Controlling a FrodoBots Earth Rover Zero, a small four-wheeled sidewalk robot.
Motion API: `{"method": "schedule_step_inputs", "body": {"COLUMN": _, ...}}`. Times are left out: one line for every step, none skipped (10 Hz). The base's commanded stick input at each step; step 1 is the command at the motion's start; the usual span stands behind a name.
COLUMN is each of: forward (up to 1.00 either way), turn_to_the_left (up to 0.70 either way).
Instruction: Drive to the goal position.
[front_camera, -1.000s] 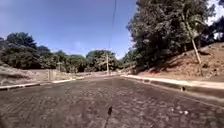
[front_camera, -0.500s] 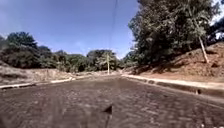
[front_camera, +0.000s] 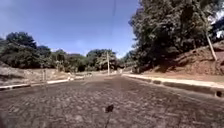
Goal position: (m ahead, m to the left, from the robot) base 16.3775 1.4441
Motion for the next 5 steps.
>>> {"method": "schedule_step_inputs", "body": {"forward": 1.0, "turn_to_the_left": 0.0}}
{"method": "schedule_step_inputs", "body": {"forward": 1.0, "turn_to_the_left": 0.0}}
{"method": "schedule_step_inputs", "body": {"forward": 1.0, "turn_to_the_left": 0.0}}
{"method": "schedule_step_inputs", "body": {"forward": 1.0, "turn_to_the_left": 0.0}}
{"method": "schedule_step_inputs", "body": {"forward": 1.0, "turn_to_the_left": 0.0}}
